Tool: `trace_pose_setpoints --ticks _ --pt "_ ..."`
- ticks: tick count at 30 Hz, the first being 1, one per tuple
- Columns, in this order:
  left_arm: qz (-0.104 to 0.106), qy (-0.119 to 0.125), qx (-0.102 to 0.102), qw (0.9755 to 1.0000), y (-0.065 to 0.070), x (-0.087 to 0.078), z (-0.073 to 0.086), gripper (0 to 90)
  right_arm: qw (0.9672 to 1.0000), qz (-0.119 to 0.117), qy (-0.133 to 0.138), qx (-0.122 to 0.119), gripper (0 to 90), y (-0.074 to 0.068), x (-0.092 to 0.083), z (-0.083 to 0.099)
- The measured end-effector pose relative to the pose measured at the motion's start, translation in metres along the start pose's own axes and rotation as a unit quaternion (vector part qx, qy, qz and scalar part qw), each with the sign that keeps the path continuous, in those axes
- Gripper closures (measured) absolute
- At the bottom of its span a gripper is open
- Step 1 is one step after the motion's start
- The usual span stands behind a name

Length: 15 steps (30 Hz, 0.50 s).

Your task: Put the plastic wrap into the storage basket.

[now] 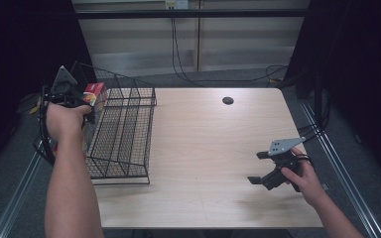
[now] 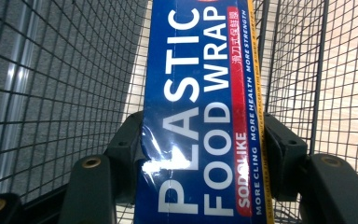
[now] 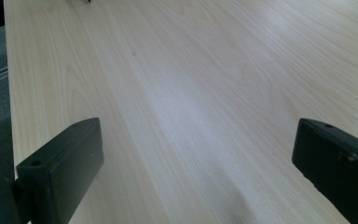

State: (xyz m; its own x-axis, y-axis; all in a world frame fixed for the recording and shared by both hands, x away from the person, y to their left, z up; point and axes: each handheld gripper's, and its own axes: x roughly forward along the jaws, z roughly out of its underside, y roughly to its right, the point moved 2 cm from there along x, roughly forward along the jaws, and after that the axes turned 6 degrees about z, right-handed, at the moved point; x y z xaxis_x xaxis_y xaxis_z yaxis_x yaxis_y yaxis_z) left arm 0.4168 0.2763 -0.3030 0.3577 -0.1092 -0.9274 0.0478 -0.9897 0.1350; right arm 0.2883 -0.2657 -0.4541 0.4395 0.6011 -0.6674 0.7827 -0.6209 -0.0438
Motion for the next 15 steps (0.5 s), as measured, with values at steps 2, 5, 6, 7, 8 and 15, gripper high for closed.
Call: trace_pose_setpoints --ticks 2,5,6,7,8,15 --pt "-0.002 -0.002 -0.002 1.0000 0.0023 0.0015 -0.0002 42.1 1.0000 0.000 0.000 0.001 1.7 -0.0001 0.0000 0.0001" --pt "-0.003 -0.008 0.005 1.0000 0.0042 0.0033 -0.0006 41.9 1.0000 0.004 0.003 -0.003 1.8 0.0005 -0.0002 0.0000" --pt "-0.002 -0.010 0.007 0.9999 0.0047 0.0039 -0.0007 41.9 1.0000 0.004 0.003 -0.001 1.8 0.0004 -0.0003 0.0000" --pt "-0.002 -0.016 0.013 0.9998 0.0053 0.0046 -0.0009 41.8 1.0000 0.004 0.003 -0.002 1.8 0.0004 -0.0003 0.0000" --pt "-0.002 -0.018 0.015 0.9997 0.0056 0.0053 -0.0012 41.8 1.0000 0.004 0.003 -0.002 1.8 0.0004 -0.0003 0.0001" --pt "0.001 -0.013 0.011 0.9998 0.0042 0.0049 -0.0022 41.1 1.0000 0.002 0.001 -0.002 1.8 0.0006 -0.0001 0.0003"
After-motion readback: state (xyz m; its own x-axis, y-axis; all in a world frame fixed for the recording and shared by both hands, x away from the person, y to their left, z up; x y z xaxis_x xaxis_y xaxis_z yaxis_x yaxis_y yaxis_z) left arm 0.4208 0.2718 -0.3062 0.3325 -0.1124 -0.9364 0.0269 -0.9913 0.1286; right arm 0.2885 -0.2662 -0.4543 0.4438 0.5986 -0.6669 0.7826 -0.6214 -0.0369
